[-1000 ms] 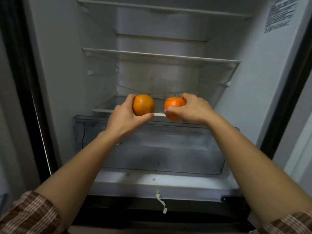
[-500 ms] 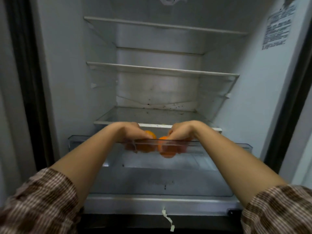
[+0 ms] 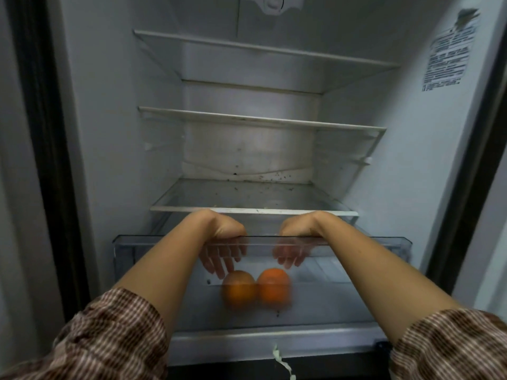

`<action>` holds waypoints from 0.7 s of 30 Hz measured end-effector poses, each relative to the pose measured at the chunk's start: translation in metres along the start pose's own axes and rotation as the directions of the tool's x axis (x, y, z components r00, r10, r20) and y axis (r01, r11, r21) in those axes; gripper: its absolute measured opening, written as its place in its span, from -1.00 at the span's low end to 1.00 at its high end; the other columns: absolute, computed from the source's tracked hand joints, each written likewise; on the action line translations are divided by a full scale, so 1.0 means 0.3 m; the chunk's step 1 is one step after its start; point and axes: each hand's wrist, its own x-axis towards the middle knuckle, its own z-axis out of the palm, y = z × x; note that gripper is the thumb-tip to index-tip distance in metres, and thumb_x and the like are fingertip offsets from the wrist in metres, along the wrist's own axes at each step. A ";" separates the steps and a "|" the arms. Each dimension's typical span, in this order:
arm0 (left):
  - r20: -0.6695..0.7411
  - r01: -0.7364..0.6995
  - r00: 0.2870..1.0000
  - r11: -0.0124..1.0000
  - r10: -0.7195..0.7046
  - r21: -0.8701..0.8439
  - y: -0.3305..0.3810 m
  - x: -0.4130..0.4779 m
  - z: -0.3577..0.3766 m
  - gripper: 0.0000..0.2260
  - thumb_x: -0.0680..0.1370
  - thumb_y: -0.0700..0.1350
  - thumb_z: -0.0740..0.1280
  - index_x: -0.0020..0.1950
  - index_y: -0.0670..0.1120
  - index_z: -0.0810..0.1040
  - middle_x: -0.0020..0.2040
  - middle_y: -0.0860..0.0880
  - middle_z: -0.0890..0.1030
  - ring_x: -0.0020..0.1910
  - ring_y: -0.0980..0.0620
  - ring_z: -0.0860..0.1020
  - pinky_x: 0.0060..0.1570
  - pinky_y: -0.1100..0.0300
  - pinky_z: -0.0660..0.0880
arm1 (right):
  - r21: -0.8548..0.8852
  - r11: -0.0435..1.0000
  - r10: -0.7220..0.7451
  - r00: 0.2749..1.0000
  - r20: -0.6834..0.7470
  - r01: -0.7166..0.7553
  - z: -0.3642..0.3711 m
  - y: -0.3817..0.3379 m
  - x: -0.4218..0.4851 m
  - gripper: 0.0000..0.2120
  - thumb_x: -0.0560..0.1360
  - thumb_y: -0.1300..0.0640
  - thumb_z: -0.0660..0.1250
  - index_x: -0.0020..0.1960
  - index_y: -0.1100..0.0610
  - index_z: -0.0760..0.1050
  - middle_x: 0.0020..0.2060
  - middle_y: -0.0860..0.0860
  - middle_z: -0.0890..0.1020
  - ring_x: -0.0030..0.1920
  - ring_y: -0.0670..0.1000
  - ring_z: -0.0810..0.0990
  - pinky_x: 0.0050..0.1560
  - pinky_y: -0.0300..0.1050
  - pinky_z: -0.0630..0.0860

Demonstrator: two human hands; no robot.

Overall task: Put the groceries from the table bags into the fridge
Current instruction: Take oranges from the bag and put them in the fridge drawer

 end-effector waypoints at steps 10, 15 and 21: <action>-0.777 -0.478 0.488 0.866 0.399 0.144 -0.041 -0.104 0.077 -0.81 0.51 -0.05 0.28 0.03 -0.04 0.64 -0.02 -0.08 0.66 -0.04 -0.09 0.61 -0.02 0.05 0.57 | -0.155 0.937 -0.329 0.648 -0.687 0.312 0.100 -0.004 -0.204 -0.91 0.45 0.10 0.41 -0.08 0.10 0.64 -0.18 0.02 0.64 -0.14 -0.03 0.56 -0.12 -0.23 0.39; -0.868 -0.457 0.309 0.861 0.389 0.223 -0.135 -0.251 0.248 -0.75 0.49 -0.06 0.30 0.14 -0.01 0.58 0.12 -0.05 0.63 0.17 -0.09 0.53 0.10 0.06 0.49 | -0.209 0.901 -0.390 0.501 -0.773 0.379 0.224 -0.018 -0.328 -0.80 0.46 0.08 0.36 0.03 0.12 0.62 0.05 0.06 0.65 0.13 0.05 0.54 0.12 -0.08 0.47; -0.879 -0.321 0.271 0.898 0.391 0.301 -0.314 -0.513 0.500 -0.71 0.52 -0.05 0.28 0.21 -0.07 0.53 0.18 -0.08 0.57 0.25 -0.09 0.44 0.11 0.04 0.43 | -0.312 0.829 -0.528 0.462 -0.713 0.465 0.490 -0.003 -0.484 -0.78 0.47 0.09 0.36 0.07 0.15 0.60 0.05 0.10 0.64 0.15 0.11 0.53 0.15 -0.07 0.42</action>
